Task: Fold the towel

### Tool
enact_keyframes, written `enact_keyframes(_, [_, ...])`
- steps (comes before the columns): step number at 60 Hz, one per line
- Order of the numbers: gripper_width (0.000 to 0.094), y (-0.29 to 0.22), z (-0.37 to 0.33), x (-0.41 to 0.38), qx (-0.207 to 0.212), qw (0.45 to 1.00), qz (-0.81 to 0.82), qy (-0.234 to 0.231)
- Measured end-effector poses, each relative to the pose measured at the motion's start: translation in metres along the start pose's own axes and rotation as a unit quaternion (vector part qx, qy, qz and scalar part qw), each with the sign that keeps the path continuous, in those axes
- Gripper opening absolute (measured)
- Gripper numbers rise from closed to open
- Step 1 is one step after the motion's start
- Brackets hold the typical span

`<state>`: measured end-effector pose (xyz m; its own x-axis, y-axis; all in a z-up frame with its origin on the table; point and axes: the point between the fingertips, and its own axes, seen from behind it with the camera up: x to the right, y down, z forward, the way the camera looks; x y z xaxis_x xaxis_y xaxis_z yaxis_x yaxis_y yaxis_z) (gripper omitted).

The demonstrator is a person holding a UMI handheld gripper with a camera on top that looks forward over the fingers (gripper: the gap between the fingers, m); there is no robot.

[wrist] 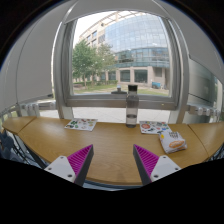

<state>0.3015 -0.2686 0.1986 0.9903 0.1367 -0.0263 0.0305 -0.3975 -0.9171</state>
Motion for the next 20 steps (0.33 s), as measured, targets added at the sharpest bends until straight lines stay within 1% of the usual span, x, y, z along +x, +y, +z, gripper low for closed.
enact_keyframes(20, [0.0805, 0.0, -0.005, -0.024, 0.006, 1.0, 0.002, 0.003])
